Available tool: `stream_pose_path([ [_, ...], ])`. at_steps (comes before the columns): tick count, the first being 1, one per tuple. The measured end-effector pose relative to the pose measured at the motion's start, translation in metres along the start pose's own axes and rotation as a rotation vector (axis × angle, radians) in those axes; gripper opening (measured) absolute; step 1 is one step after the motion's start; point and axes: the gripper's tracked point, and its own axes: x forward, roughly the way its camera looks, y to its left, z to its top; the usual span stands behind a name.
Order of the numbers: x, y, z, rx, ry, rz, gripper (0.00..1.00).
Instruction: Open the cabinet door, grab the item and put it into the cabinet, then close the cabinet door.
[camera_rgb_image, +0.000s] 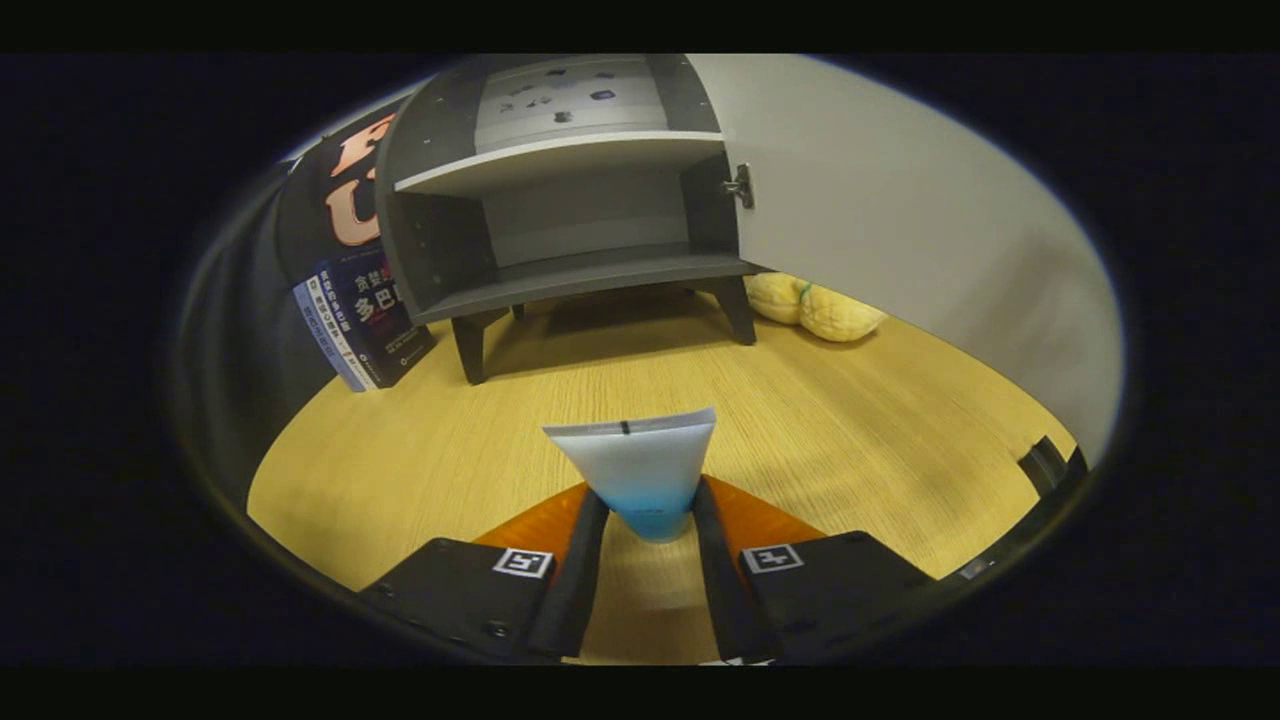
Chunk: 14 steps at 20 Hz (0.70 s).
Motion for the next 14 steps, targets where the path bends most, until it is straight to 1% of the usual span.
stream_pose_path([
  [1,0.001,0.001,-0.001,0.001,0.002,0.005,0.52],
  [3,-0.002,-0.002,0.000,0.007,0.010,0.006,0.52],
  [7,-0.023,-0.003,0.025,0.014,-0.035,0.012,0.52],
  [9,-0.038,0.002,0.049,0.009,-0.072,0.026,0.52],
  [11,-0.057,0.004,0.078,-0.003,-0.118,0.020,0.52],
  [13,-0.081,0.010,0.120,-0.001,-0.184,0.007,0.52],
  [14,-0.096,0.021,0.144,0.005,-0.222,0.031,0.52],
])
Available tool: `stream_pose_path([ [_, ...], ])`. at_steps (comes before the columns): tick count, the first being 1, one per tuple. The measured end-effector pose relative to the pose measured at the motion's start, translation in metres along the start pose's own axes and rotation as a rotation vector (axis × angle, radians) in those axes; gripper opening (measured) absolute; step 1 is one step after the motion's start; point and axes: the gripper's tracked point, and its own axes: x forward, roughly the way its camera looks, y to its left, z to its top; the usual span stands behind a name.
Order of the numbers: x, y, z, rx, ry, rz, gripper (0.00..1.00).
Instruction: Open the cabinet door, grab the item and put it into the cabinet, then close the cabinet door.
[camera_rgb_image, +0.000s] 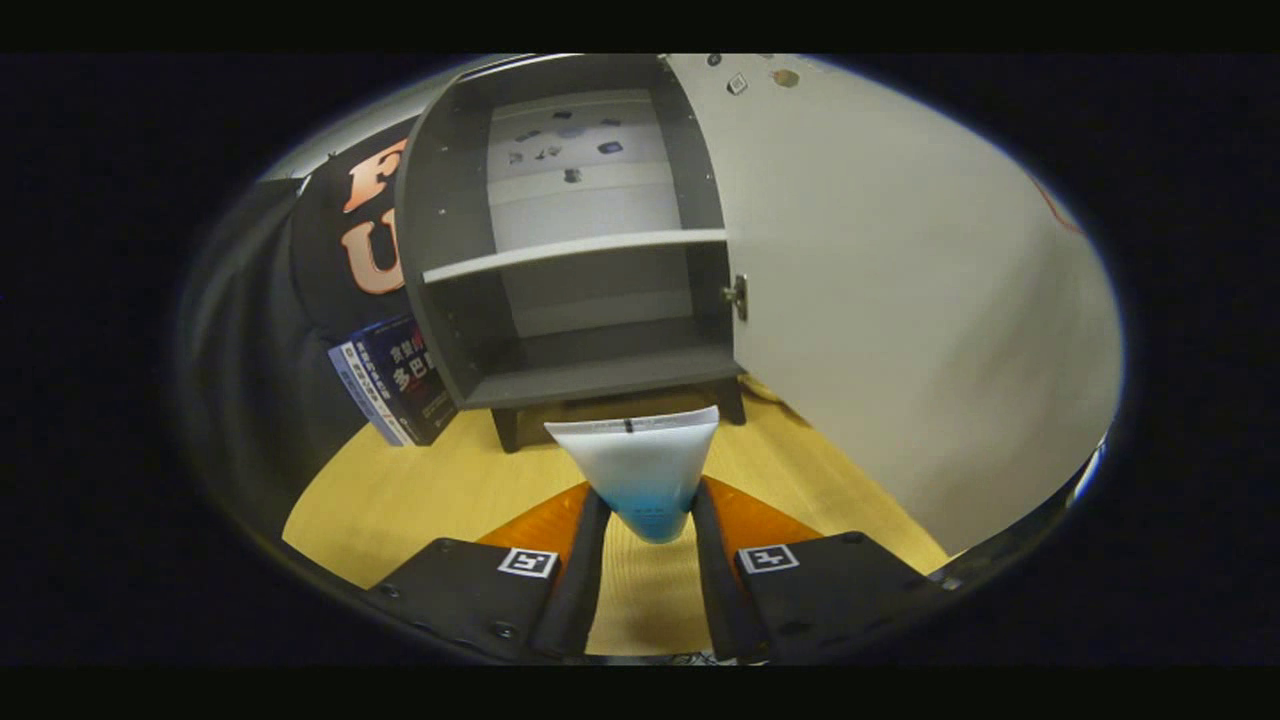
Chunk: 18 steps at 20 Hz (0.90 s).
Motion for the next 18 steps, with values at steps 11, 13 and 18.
stream_pose_path([
  [11,0.042,0.067,0.304,-0.129,-0.270,0.062,0.52],
  [13,0.078,0.082,0.336,-0.133,-0.260,0.068,0.51],
  [18,0.178,0.097,0.322,-0.128,-0.084,0.095,0.51],
])
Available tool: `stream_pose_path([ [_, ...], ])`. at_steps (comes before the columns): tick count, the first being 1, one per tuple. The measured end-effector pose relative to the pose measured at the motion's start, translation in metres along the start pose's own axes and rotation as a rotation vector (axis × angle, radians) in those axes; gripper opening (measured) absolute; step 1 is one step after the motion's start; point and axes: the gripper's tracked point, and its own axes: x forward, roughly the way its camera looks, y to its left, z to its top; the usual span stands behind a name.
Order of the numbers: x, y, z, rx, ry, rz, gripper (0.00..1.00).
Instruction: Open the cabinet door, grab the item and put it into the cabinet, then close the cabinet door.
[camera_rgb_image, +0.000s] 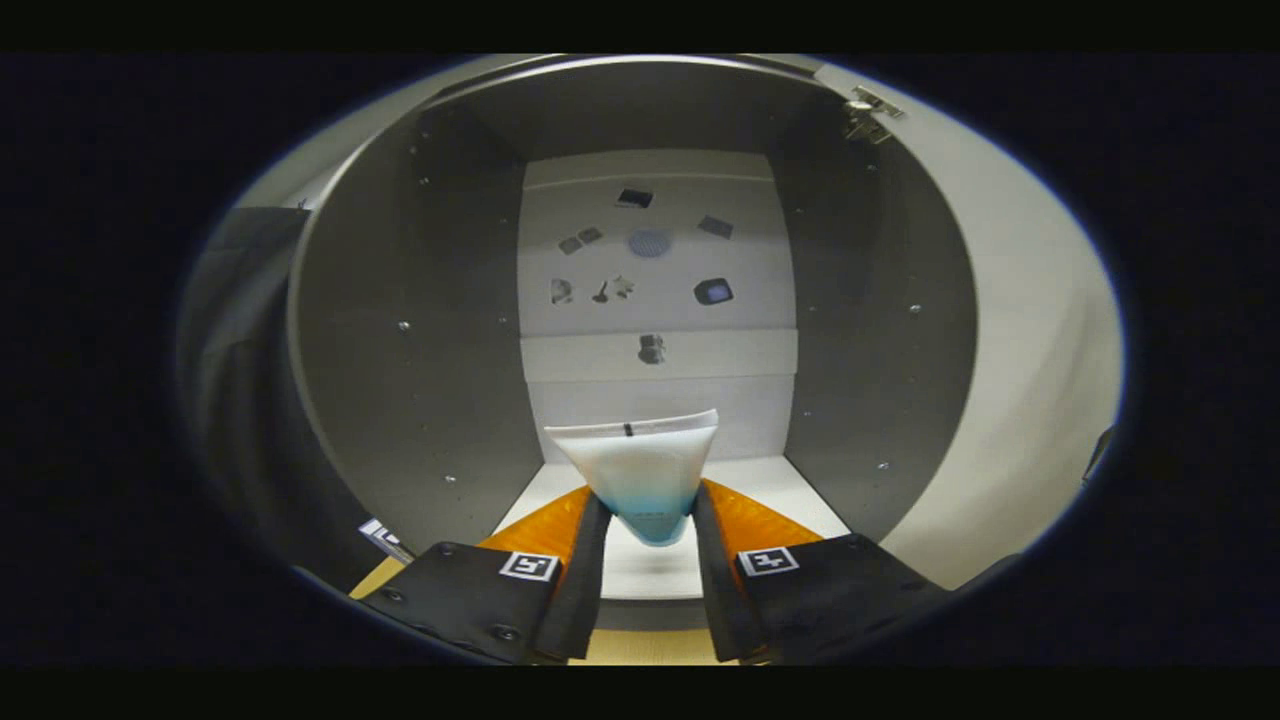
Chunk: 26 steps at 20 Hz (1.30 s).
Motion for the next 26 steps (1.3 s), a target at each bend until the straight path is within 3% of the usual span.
stream_pose_path([
  [5,0.046,0.003,-0.049,0.038,0.176,0.029,0.52],
  [14,0.065,-0.002,-0.063,0.028,0.233,0.006,0.52],
  [18,0.064,-0.003,-0.067,0.029,0.237,0.007,0.57],
  [21,0.060,0.002,-0.068,0.023,0.229,0.017,0.90],
  [26,0.029,0.010,-0.043,0.014,0.144,0.031,0.95],
])
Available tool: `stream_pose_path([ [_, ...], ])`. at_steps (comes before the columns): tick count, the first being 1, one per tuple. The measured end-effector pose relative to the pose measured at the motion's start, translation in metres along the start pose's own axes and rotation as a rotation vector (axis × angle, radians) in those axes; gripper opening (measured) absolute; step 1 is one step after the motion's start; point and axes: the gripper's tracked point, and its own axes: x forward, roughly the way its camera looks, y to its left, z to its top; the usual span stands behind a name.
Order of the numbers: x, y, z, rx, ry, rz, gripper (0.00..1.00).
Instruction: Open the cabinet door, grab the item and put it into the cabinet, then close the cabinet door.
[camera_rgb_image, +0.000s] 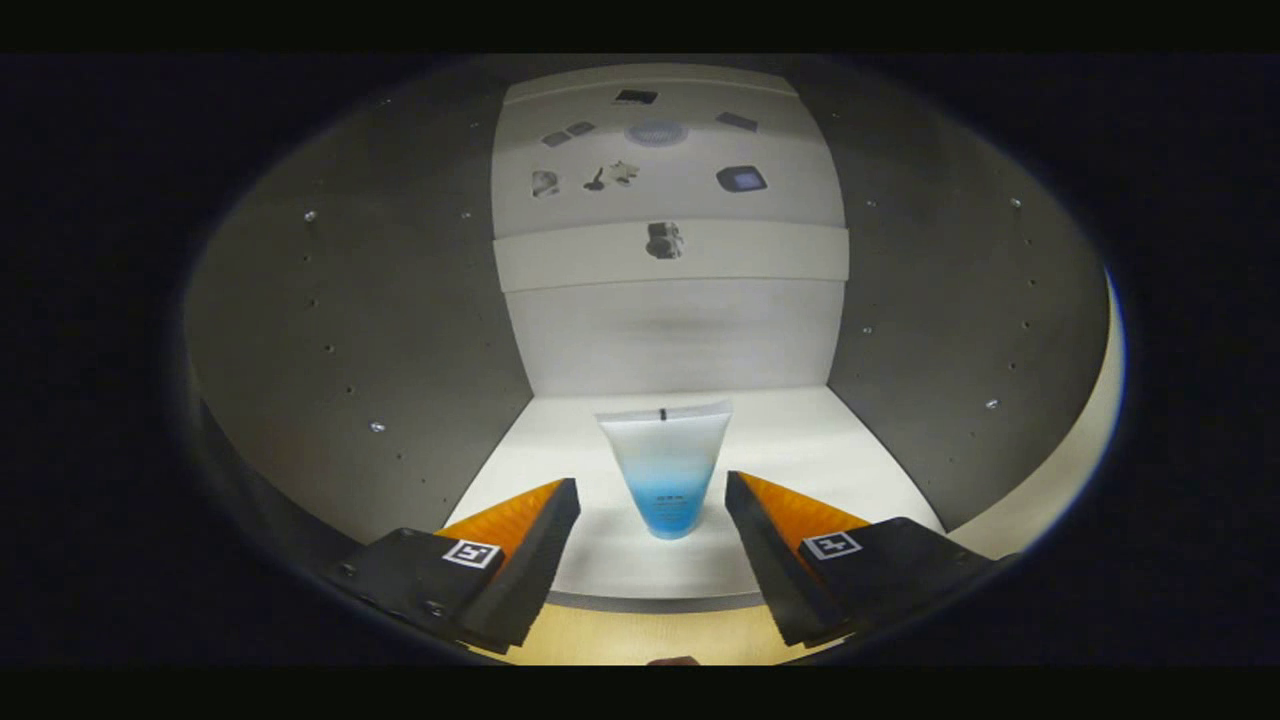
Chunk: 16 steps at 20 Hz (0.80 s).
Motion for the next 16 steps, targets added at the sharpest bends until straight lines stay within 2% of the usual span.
stream_pose_path([
  [5,-0.075,0.018,0.024,-0.024,-0.109,0.061,0.95],
  [8,-0.141,0.031,0.036,-0.060,-0.205,0.090,0.95],
  [13,-0.254,0.043,0.044,-0.104,-0.356,0.103,0.95],
  [16,-0.311,0.032,0.040,-0.109,-0.418,0.073,0.94],
])
